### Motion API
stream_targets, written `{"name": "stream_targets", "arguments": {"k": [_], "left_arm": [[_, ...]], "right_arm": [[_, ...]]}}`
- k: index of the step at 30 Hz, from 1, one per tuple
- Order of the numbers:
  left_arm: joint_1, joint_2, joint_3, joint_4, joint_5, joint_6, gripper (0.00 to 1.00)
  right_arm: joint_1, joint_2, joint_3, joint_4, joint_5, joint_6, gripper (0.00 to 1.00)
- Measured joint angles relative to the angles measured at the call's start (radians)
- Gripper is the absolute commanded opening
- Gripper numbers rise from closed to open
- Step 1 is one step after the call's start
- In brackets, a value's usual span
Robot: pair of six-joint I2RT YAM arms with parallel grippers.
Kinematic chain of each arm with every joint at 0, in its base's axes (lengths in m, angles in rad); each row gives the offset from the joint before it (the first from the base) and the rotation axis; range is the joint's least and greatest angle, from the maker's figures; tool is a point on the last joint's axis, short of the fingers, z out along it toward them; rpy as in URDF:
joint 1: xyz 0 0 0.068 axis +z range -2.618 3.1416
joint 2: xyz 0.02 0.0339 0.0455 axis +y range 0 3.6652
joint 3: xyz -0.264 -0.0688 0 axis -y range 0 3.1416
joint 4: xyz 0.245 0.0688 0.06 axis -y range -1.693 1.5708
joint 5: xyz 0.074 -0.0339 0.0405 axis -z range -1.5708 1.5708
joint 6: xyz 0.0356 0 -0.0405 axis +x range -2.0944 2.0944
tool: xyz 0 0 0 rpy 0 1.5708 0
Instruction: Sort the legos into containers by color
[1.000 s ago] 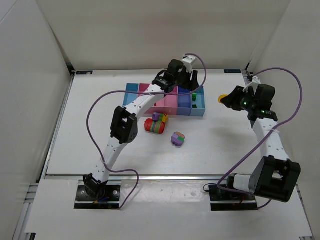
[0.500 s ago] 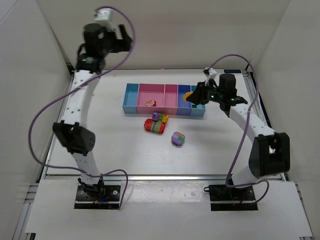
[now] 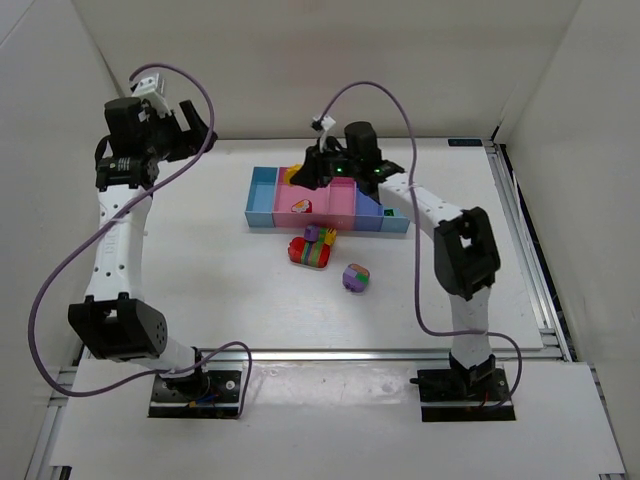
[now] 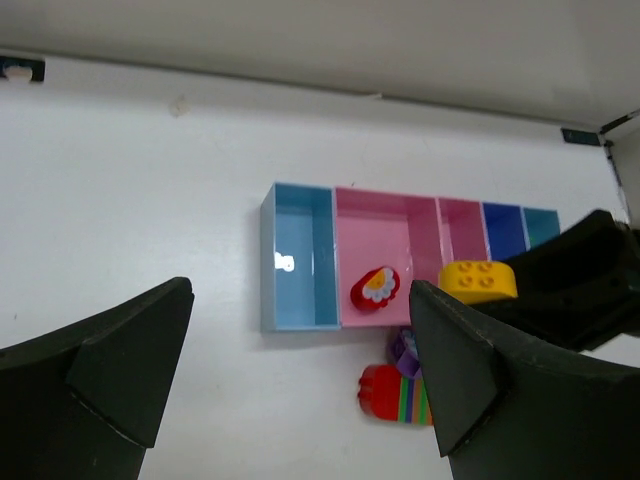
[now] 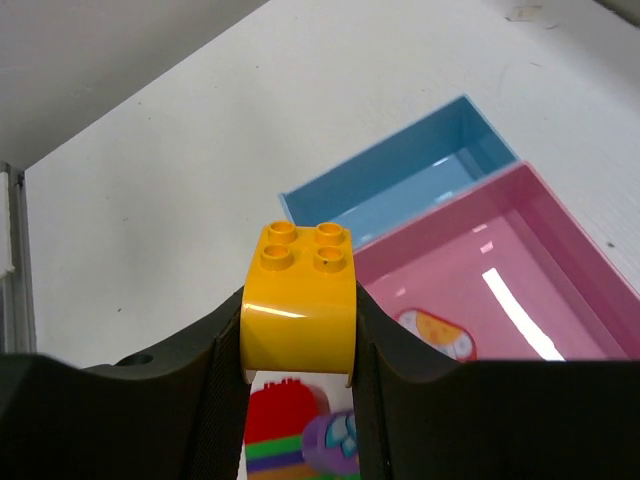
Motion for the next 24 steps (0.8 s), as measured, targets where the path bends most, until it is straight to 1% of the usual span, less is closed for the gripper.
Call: {"name": "stream_targets", "arguments": {"k": [3, 7, 11, 14, 17, 21, 24], "left_arm": [[0.029, -0.022, -0.058, -0.014, 0.006, 0.008, 0.99], [0.056, -0.057, -0.109, -0.025, -0.012, 0.011, 1.0], [0.079, -0.078, -0.127, -0.028, -0.01, 0.008, 1.0], [0.093, -0.085, -0.134, -0.026, -0.005, 0.002, 0.99], [0.105, -0.09, -0.148, -0.027, -0.003, -0.005, 0.99], [0.114, -0.091, -0.156, -0.029, 0.003, -0.013, 1.0], [0.117, -0.091, -0.156, -0.029, 0.006, -0.014, 0.99]], "right_arm": [[0.042, 0.099, 0.086, 0.013, 0.03, 0.003, 0.0], [0.095, 0.196, 0.152, 0.019, 0.074, -0.001, 0.0], [0.14, 0.276, 0.216, 0.02, 0.119, -0.006, 0.0], [0.171, 0.337, 0.294, 0.008, 0.15, -0.019, 0.0], [0.189, 0.388, 0.383, -0.017, 0.193, -0.034, 0.0], [0.197, 0.443, 0.5, -0.054, 0.271, -0.055, 0.04], [0.201, 0.468, 0.566, -0.082, 0.332, -0.073, 0.04]]}}
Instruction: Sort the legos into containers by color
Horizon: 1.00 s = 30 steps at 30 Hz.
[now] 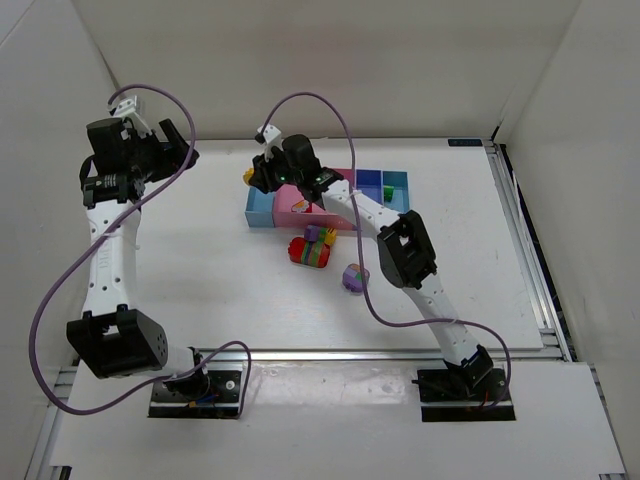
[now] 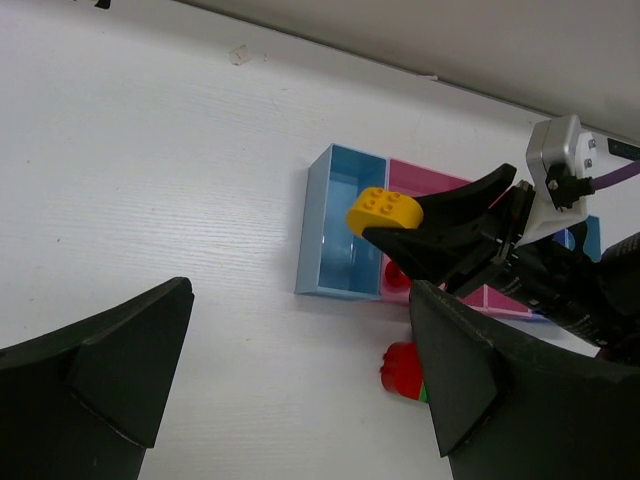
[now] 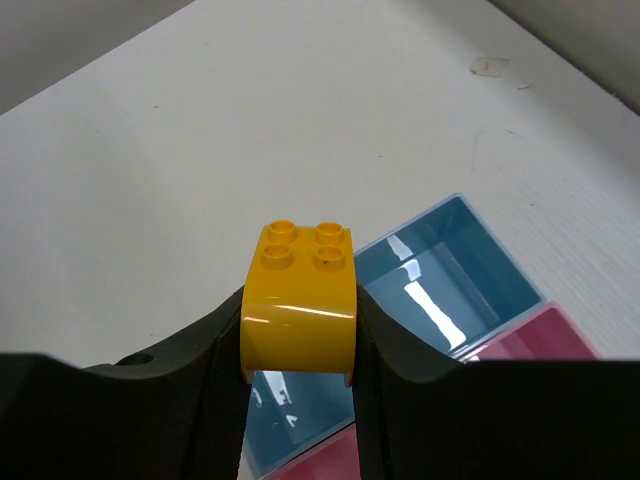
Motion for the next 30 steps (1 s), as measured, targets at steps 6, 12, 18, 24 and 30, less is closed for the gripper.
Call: {"name": "stream_targets", "arguments": {"k": [6, 12, 18, 24, 30], "left_arm": [[0.001, 0.0, 0.0, 0.0, 0.013, -0.006, 0.99], [0.001, 0.004, 0.0, 0.0, 0.021, -0.006, 0.99], [0.001, 0.008, 0.0, 0.0, 0.021, -0.006, 0.99], [0.001, 0.018, 0.0, -0.001, 0.021, -0.006, 0.99], [-0.043, 0.019, 0.0, 0.0, -0.023, 0.006, 0.99]], "right_arm": [[0.001, 0.014, 0.027, -0.048, 0.077, -0.041, 0.18], [0.003, 0.026, 0.027, -0.082, 0.101, -0.055, 0.41], [0.006, 0.027, 0.027, -0.087, 0.108, -0.06, 0.64], [0.007, 0.027, 0.027, -0.087, 0.109, -0.063, 0.67], [0.006, 0.013, -0.002, -0.085, 0.121, -0.082, 0.7]]}}
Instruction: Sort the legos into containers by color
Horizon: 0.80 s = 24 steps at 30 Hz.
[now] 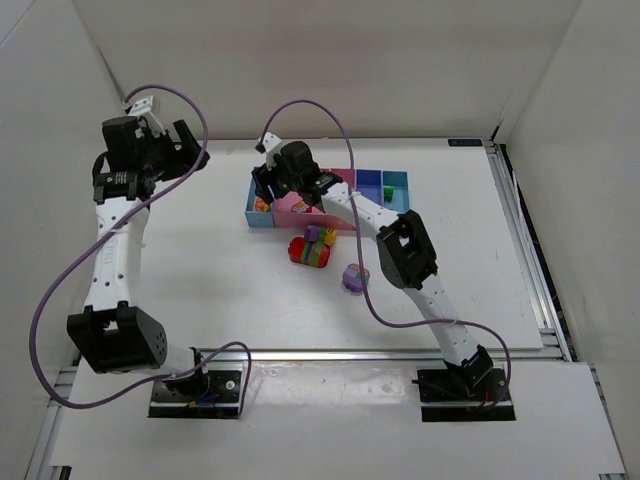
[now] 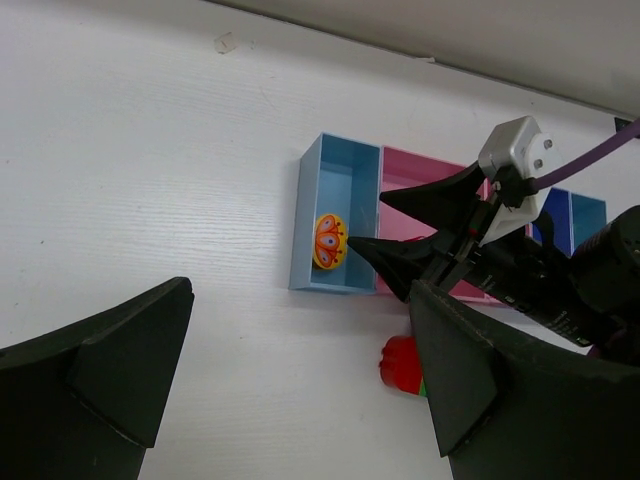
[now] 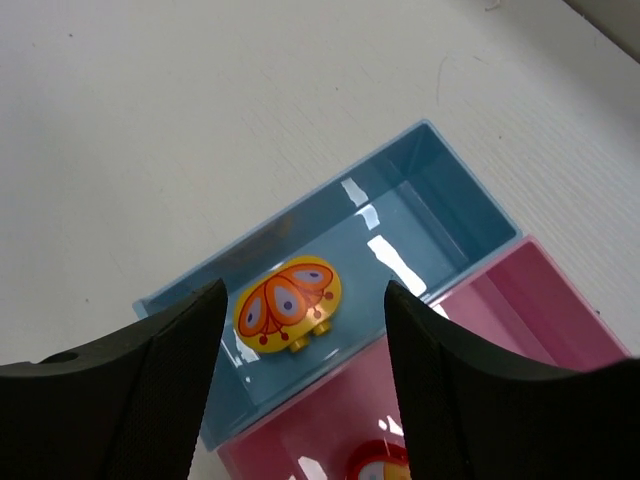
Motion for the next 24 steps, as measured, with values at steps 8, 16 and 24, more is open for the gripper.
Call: {"name": "stream_targets", "arguments": {"k": [8, 16, 24], "left_arm": [[-0.114, -0.084, -0.054, 0.006, -0.036, 0.095, 0.99], [-0.17, -0.185, -0.077, -0.052, 0.169, 0.188, 0.99], [-0.185, -0.172, -0.109, -0.11, 0.413, 0.283, 1.0]], "right_arm": [[-0.034, -0.259, -0.246, -0.041, 0.058, -0.038, 0.75], [-0.189, -0.706, -0.51, -0.097, 0.108, -0.09, 0.87], [-0.334, -0.988, -0.782, -0.339, -0.113, -0.294, 0.88]]}}
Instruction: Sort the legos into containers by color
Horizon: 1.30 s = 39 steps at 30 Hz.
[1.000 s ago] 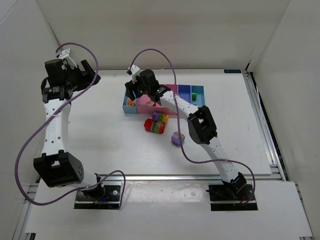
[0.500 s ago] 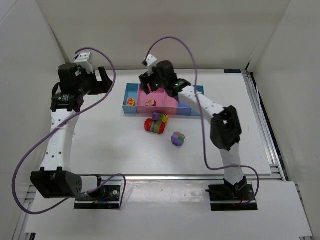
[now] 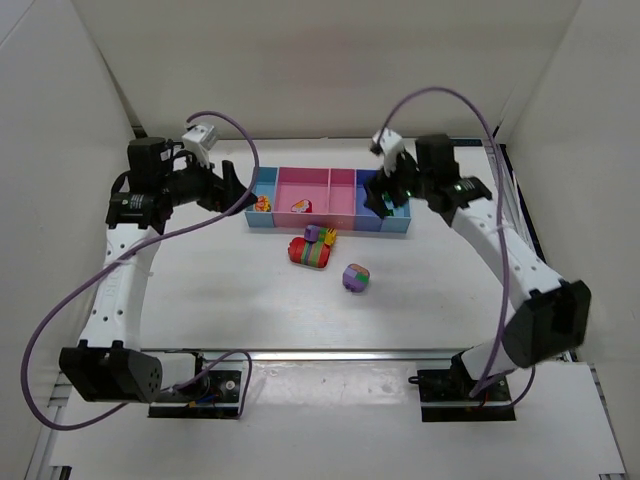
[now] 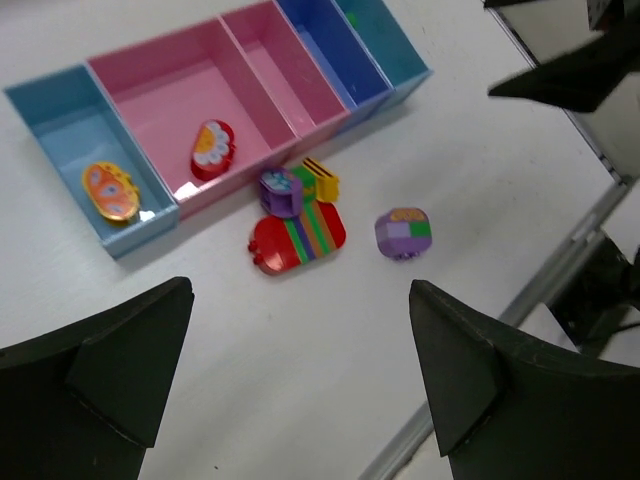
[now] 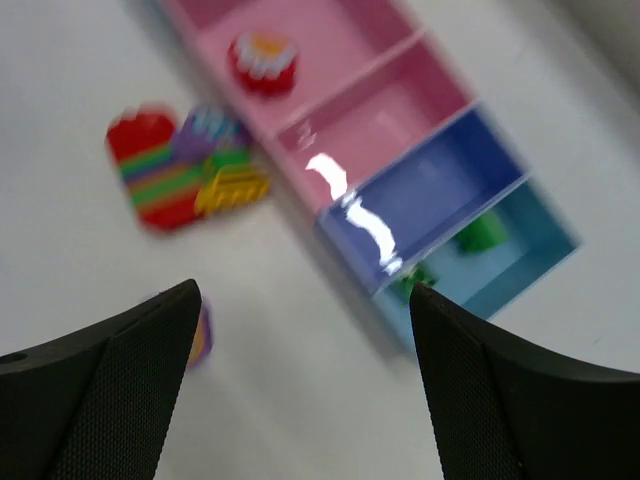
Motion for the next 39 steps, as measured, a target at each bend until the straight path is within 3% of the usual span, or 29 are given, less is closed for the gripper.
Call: {"name": "stream_targets", "arguments": {"k": [4, 5, 11, 19, 22, 31, 39], "left_arm": [[-0.002, 0.039, -0.054, -0.028, 0.069, 0.018, 0.95], [-0.003, 0.048, -0.058, -0.033, 0.076, 0.019, 0.99], [-0.041, 0.074, -0.06, -0.042, 0.088, 0.014, 1.0], [-0.093, 0.075, -0.06, -0.051, 0.018, 0.066, 0.99], [-0.104, 0.093, -0.046, -0.1, 0.019, 0.13, 0.99], [-0.149, 0.199, 0.021, -0.203, 0.032, 0.238, 0.99], [-0.151, 0.241, 0.073, -0.219, 0.04, 0.245, 0.99]], "right_arm": [[-0.06, -0.189, -0.282, -0.121, -0.171, -0.211, 0.86], [-0.064, -0.22, -0.315, -0.165, -0.209, -0.274, 0.85], [-0.068, -0.316, -0.379, -0.326, -0.377, -0.576, 0.84], [-0.064, -0.137, -0.283, -0.43, -0.492, -0.657, 0.78], [-0.059, -0.137, -0.313, -0.446, -0.52, -0.78, 0.79], [-0.068, 0.028, -0.275, -0.703, -0.536, -1.43, 0.84], [-0.072, 0.202, -0.146, -0.818, -0.513, -1.609, 0.9]]}}
